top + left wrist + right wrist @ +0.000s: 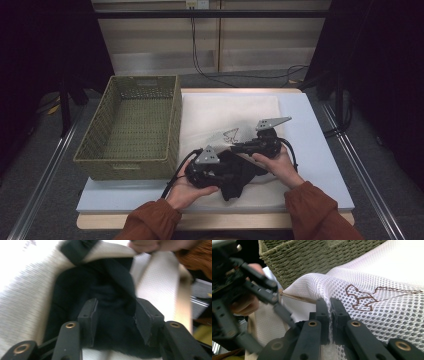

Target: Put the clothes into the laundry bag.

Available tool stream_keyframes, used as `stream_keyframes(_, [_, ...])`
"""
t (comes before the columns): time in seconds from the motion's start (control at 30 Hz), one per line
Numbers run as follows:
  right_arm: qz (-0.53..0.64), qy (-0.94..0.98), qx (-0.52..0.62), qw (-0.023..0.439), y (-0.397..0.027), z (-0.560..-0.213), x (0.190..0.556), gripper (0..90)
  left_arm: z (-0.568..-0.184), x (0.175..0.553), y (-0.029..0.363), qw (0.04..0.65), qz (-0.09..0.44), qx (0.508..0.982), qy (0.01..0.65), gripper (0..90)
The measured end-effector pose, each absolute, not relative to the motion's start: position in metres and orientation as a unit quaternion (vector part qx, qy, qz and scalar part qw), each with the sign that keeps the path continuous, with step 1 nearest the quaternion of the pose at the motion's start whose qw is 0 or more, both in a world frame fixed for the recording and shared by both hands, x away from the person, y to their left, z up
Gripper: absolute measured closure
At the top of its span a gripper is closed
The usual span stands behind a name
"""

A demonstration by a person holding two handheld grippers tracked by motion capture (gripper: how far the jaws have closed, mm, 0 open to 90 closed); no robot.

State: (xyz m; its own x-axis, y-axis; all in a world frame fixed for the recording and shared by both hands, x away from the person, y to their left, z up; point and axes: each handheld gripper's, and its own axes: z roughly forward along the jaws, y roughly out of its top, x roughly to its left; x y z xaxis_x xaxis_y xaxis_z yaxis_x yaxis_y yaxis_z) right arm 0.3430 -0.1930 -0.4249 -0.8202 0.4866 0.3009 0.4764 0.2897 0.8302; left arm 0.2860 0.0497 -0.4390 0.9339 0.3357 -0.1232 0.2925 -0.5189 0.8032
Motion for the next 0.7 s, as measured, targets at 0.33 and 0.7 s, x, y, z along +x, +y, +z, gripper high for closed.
stream_keyframes(0.33, [0.516, 0.803, 0.3, 0.006, -0.192, -0.426, 0.343, 86.1, -0.466, 0.279, 0.04, 0.394, 0.004, 0.909, 0.137, 35.7])
stream_keyframes(0.7, [0.515, 0.804, 0.297, 0.006, -0.191, -0.426, 0.342, 85.9, -0.47, 0.295, 0.036, 0.364, 0.028, 0.92, 0.142, 79.7])
